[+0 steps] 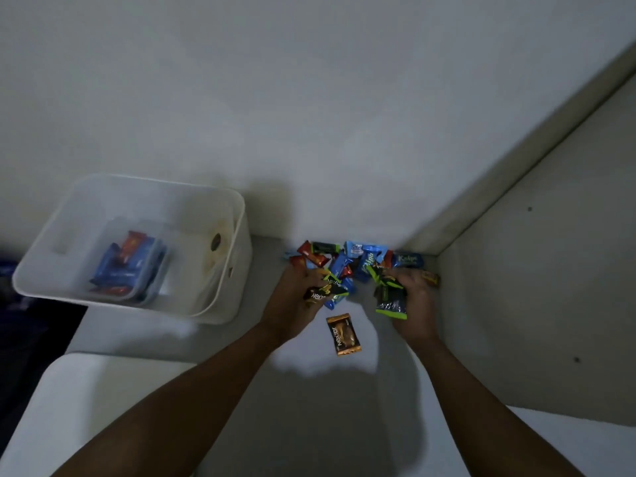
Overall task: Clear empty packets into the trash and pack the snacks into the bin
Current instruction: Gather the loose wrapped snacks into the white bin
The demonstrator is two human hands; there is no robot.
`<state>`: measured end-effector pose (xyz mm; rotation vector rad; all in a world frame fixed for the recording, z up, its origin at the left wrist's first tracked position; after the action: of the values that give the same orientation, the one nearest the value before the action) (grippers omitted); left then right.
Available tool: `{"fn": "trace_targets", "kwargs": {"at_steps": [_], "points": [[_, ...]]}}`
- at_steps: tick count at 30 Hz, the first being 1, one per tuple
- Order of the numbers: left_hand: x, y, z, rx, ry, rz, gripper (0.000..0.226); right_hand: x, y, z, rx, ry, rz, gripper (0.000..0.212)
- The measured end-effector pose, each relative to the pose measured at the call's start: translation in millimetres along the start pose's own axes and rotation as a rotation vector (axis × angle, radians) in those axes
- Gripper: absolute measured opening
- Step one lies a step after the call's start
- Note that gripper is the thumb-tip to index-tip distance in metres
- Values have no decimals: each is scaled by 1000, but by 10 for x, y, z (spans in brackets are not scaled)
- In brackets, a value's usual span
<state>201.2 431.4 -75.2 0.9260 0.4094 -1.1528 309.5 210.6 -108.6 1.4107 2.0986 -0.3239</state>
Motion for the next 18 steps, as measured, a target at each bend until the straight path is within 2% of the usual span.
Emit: {"fn": "trace_targets", "kwargs": {"at_steps": [4, 6, 9, 12, 15, 18], "points": [[-363, 158, 143, -18, -58, 136, 54, -131, 248, -606, -132, 85, 53, 52], [-669, 233, 125, -42, -74, 264, 41, -82, 416, -990, -187, 115, 43, 54], [-1281, 266, 12, -154, -45, 454, 26, 118, 634, -1628, -257, 96, -5, 55], [-1904, 180, -220, -291, 69, 569, 22, 454, 792, -2266, -347, 37, -92, 53], [-2340, 58, -569, -415, 155, 512, 27, 895, 947, -2724, -395, -68, -217, 48], [-2521, -88, -920, -566, 193, 254, 37, 1371, 1052, -3015, -442, -214, -393, 45]]}}
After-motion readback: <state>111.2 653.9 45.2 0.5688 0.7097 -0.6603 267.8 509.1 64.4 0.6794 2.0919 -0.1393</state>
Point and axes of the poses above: each hand's wrist, its own y-axis towards the middle knuckle, its own x-axis out of the palm, z = x × y, the point moved 5 cm from there along y, towards the middle knuckle, and after that the axes turned 6 degrees about y, right-handed, at the moved point
